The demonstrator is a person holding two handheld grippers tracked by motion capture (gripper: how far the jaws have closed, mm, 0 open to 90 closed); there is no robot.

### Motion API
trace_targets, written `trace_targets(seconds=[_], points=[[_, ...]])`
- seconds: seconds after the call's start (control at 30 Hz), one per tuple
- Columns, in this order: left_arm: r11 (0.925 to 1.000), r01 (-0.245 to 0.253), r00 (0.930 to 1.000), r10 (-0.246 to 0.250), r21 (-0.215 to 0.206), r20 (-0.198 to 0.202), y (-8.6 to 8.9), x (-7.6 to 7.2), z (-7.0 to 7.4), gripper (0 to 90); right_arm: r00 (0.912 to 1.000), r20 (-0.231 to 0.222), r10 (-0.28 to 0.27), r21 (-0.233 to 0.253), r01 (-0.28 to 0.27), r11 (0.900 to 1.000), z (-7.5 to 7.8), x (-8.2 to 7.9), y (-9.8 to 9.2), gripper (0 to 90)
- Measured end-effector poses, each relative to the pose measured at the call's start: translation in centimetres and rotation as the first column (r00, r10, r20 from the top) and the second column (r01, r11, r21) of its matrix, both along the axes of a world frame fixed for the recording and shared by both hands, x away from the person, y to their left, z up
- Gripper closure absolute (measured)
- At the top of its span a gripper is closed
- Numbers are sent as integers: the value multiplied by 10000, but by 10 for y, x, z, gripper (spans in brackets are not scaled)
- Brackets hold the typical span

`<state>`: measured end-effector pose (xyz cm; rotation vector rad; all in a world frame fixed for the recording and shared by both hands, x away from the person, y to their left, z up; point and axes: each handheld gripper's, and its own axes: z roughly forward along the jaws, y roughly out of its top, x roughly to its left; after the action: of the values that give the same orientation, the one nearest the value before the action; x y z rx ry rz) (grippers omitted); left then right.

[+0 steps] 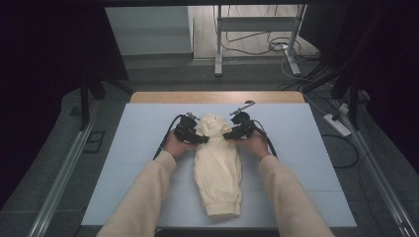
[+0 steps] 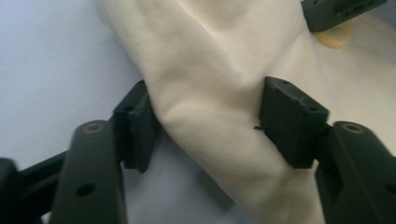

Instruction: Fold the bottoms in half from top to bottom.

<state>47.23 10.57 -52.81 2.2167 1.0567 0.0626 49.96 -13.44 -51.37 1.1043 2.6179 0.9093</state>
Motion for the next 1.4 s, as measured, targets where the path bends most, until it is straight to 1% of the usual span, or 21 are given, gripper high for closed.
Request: trace_targets(seconds=[0.03,0.1,0.23,0.33,0.43,0.53,0.6,0.7,0.83,1.0,1.07,1.2,1.23,1.4], points=[[10000,41,10000,-41,-13,-2,-1,0,0,453,10000,33,35,-11,-35,10000,0,-1,1,491],[9998,183,9998,-183,19,-29,-2,-1,1,518,9999,-58,147,67,-146,9999,0,-1,1,547],[9992,367,9992,-369,-149,-136,-4,-2,1,667,9992,-151,379,105,-378,9992,2,-3,3,655],[9991,393,9992,-395,-157,-64,-2,-3,2,715,9986,-105,510,137,-509,9986,2,-4,2,692],[9987,500,9987,-499,-120,131,-1,-4,4,749,9987,-43,505,347,-503,9981,3,-5,-1,740],[9983,524,9984,-518,-241,234,-1,-5,8,767,9986,-11,525,617,-523,9967,5,-4,-6,768],[9980,577,9979,-569,-245,325,0,-6,10,776,9985,-23,545,763,-542,9956,6,-5,-9,779],[9976,641,9967,-627,-265,516,0,-8,15,780,9982,124,591,795,-599,9950,9,-7,-10,784],[9966,696,9951,-662,-452,732,2,-10,22,785,9973,375,625,785,-653,9948,15,-10,-11,785],[9954,750,9928,-688,-604,981,3,-11,28,787,9960,619,651,1009,-712,9923,25,-12,-14,787],[9944,775,9918,-697,-711,1069,3,-12,30,787,9954,705,651,1062,-724,9917,29,-13,-16,788],[9936,820,9899,-722,-775,1218,2,-12,35,788,9932,949,677,1077,-779,9911,35,-16,-18,793],[9937,844,9891,-747,-732,1265,2,-12,36,790,9925,1023,677,1059,-785,9913,37,-16,-19,794],[9927,863,9875,-741,-843,1388,0,-12,41,792,9899,1272,623,1221,-779,9895,45,-18,-23,795]])
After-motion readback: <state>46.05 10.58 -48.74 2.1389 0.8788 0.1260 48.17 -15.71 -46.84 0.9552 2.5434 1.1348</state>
